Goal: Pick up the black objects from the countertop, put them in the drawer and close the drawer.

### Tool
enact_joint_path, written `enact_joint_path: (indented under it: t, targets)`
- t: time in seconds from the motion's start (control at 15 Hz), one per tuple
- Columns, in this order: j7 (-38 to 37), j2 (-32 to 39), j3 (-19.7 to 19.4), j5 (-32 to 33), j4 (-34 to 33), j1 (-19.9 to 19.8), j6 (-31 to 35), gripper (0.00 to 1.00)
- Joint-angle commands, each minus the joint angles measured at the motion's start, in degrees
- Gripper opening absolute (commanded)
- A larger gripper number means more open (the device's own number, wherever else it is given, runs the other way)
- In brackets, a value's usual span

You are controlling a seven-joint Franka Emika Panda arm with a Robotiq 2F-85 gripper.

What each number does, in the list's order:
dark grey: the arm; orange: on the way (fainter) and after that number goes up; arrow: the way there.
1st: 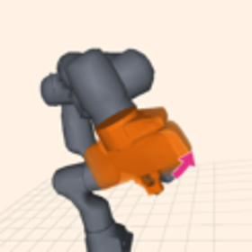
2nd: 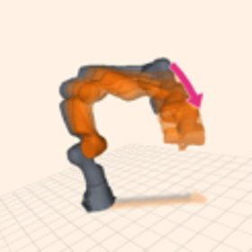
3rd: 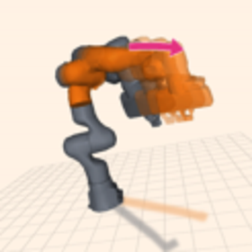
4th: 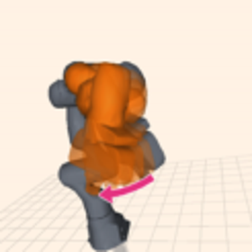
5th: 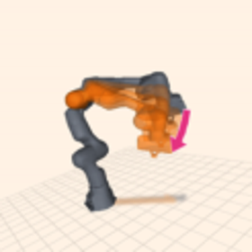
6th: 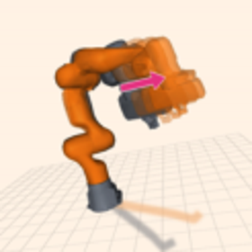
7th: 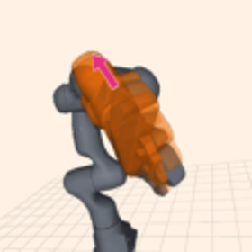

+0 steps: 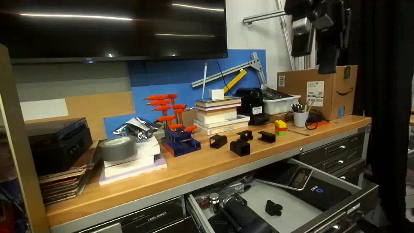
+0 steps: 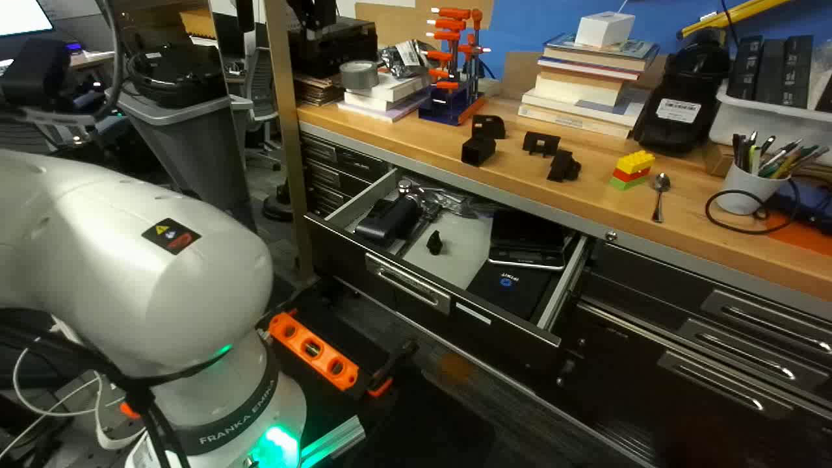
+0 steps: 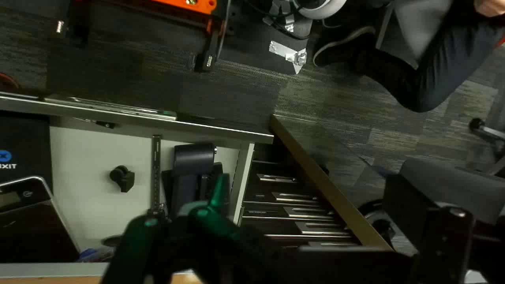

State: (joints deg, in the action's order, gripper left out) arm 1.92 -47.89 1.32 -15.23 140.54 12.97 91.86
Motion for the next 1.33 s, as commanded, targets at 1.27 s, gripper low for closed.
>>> enact_joint_path:
  t: [1.27]
  targets:
    - [1.53, 27.51, 2.02, 13.84, -5.25, -8.03, 26.84, 1.00]
